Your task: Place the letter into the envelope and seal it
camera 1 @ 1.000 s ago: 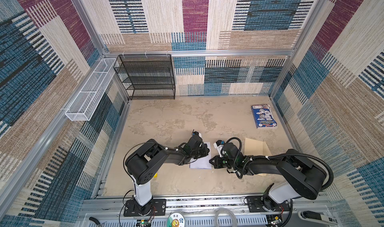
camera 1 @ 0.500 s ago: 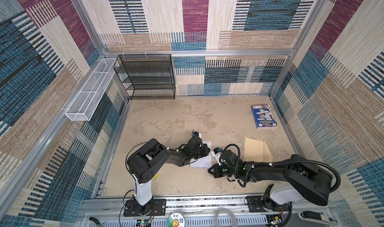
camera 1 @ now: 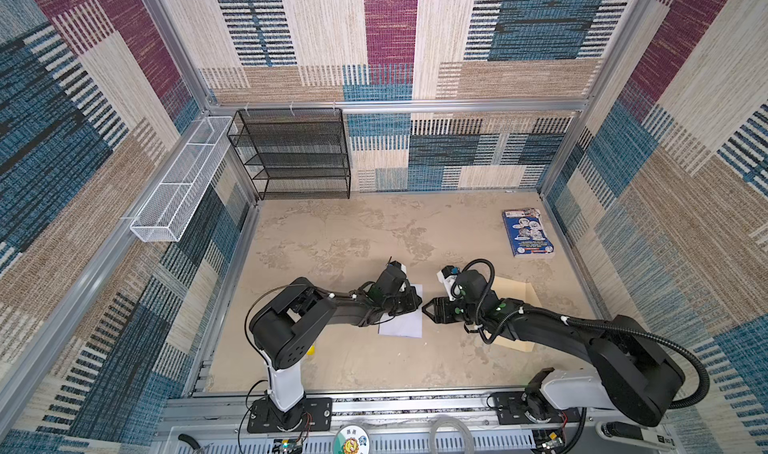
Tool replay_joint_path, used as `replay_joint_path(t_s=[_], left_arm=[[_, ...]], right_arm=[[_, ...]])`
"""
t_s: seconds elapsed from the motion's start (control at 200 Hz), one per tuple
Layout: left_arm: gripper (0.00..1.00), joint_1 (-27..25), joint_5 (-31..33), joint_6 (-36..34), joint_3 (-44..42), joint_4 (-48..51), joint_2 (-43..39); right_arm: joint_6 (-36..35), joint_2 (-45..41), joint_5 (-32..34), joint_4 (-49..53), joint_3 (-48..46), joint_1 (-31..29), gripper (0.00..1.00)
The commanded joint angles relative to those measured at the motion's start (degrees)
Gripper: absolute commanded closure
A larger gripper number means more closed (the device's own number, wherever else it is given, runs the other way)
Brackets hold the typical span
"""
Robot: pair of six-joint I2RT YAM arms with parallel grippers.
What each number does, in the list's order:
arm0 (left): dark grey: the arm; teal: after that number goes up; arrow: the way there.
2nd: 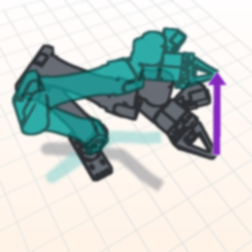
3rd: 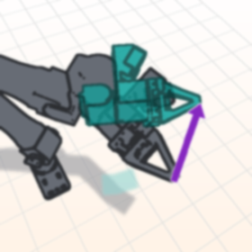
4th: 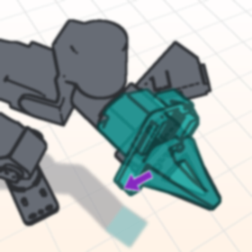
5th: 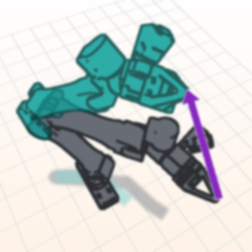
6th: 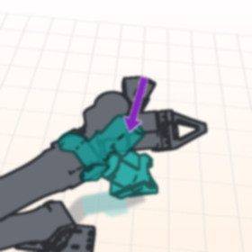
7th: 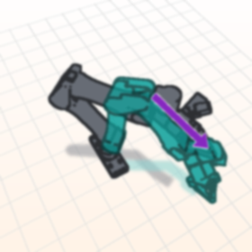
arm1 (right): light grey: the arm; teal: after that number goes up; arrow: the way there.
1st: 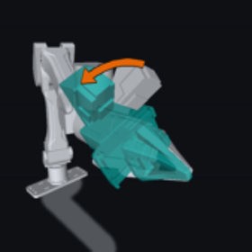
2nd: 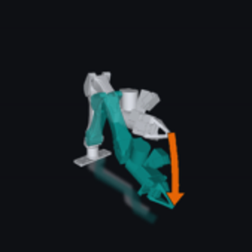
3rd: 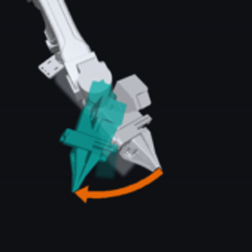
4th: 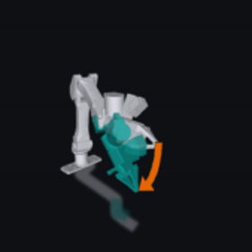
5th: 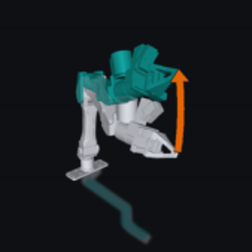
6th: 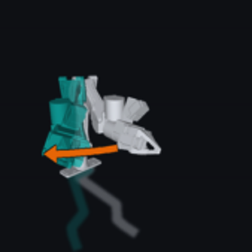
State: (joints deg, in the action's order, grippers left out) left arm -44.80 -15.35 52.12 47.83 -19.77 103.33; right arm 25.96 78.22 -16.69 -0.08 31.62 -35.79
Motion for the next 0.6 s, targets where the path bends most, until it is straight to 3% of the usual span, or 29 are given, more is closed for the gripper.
replay_joint_path(t_s=[0.0,0.23,0.346,0.596], left_arm=[[0.78,0.04,-1.63,-3.57,1.36,4.88,-3.93],[0.58,2.08,1.27,-7.56,2.56,18.75,-13.76],[0.53,3.89,4.01,-10.09,0.22,26.25,-19.32],[0.51,9.46,3.94,-9.14,-10.29,32.66,-30.92]], right_arm=[[-7.48,1.13,-1.98,0.21,1.27,0.54,0.36],[-11.91,2.07,-3.17,1.71,3.08,0.78,0.34],[-15.50,2.43,-3.26,2.76,4.17,0.77,0.33],[-24.50,6.15,-1.26,5.38,10.35,-3.12,0.34]])
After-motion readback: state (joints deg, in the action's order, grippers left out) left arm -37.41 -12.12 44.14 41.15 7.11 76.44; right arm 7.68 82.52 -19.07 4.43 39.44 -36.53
